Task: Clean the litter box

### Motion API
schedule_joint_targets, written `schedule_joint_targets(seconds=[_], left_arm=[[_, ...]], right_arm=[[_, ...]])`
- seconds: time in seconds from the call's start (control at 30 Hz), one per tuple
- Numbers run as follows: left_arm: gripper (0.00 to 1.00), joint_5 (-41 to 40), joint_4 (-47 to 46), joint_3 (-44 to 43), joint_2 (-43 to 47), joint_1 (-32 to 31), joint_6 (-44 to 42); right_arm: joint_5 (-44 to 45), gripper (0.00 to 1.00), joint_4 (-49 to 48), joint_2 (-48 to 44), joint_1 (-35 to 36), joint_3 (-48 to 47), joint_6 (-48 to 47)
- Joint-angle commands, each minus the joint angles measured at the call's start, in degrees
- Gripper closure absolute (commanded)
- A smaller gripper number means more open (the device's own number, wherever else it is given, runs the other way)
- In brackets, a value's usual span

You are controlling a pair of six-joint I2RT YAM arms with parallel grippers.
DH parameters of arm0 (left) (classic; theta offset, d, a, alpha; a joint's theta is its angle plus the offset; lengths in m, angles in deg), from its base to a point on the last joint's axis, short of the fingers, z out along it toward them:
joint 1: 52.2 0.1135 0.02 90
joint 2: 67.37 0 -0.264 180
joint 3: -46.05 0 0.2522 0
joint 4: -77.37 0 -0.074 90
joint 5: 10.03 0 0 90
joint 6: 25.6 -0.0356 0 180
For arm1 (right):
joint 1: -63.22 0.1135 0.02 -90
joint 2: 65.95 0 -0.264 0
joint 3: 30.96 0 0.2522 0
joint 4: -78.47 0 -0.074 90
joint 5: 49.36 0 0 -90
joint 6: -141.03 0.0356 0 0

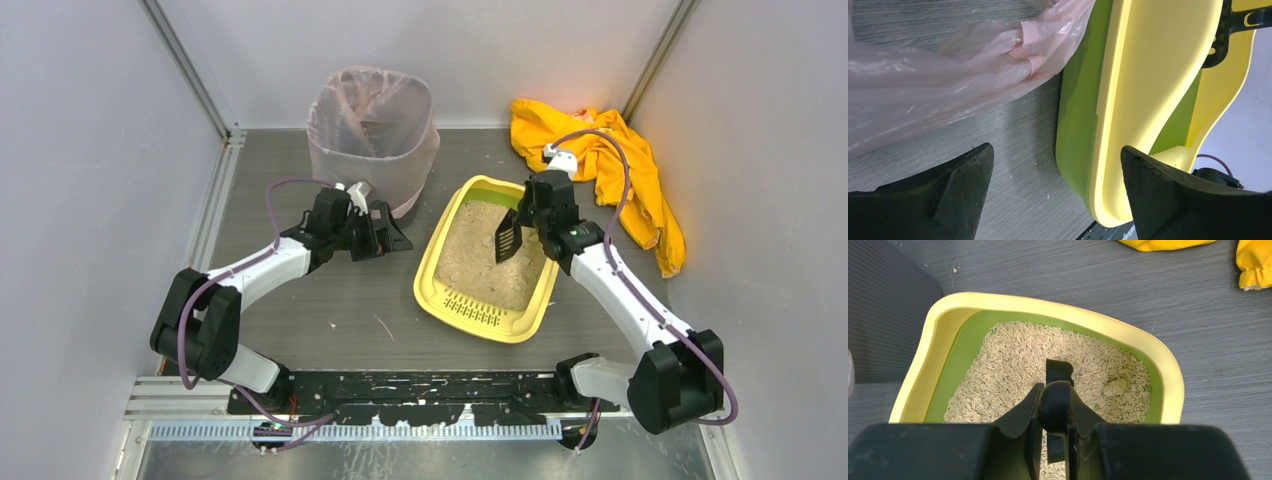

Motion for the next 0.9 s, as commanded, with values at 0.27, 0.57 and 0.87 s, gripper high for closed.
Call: schedule_joint_targets(seconds=[0.27,0.57,0.87], left_arm=[[0.04,0.86,-2.34,-2.11,-0.18,-0.21,-0.39],[0.04,1.28,-2.71,-2.20,-0.58,-0.21,-0.50],[0.04,1.27,-2.70,-2.11,-0.60,-0.21,-0.32]], right_arm=[[-0.32,0.99,-8.10,5.22,0.06,1.74,2.71],[-10.03,0.99,-13.62,3.14,0.09,8.41,10.46],[-18.25,0.99,-23.81,3.98,-0.06,13.95,17.90]])
